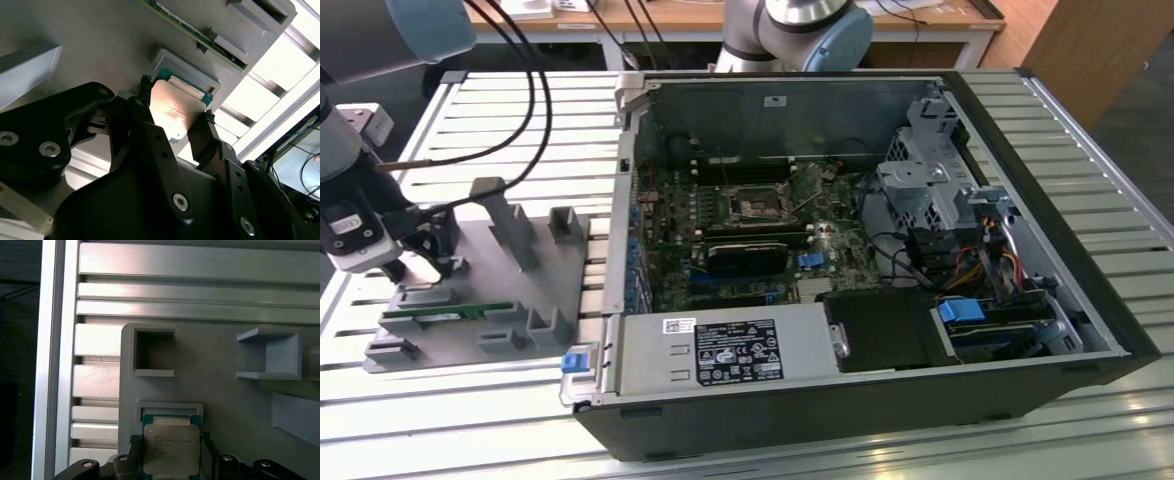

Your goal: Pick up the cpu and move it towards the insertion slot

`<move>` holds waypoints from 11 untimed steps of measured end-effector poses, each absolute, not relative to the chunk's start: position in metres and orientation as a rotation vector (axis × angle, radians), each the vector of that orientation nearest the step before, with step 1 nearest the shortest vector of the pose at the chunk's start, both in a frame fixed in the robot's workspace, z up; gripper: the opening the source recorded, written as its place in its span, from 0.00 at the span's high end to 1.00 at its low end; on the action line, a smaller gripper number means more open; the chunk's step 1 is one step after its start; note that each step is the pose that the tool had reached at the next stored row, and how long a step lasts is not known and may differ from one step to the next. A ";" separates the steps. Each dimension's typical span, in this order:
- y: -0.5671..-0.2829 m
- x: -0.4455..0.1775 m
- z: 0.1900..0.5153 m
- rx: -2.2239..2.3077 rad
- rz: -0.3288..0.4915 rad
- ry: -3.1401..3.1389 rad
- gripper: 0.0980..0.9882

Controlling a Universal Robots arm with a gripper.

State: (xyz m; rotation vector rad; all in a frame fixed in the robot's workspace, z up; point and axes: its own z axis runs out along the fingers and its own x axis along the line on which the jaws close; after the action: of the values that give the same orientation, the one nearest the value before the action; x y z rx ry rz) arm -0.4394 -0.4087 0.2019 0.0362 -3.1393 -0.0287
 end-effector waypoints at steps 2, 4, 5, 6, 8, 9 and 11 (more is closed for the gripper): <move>-0.409 -0.439 0.203 0.036 -0.029 -3.139 0.50; -0.409 -0.439 0.206 0.036 -0.029 -3.139 0.50; -0.409 -0.439 0.206 0.036 -0.029 -3.139 0.50; -0.409 -0.439 0.207 0.036 -0.029 -3.139 0.50; -0.409 -0.439 0.209 0.036 -0.029 -3.139 0.50; -0.409 -0.439 0.210 0.036 -0.029 -3.139 0.50; -0.409 -0.439 0.213 0.036 -0.029 -3.139 0.50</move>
State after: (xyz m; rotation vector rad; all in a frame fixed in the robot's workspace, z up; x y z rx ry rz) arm -0.4394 -0.4085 0.2128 0.0361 -3.1393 -0.0286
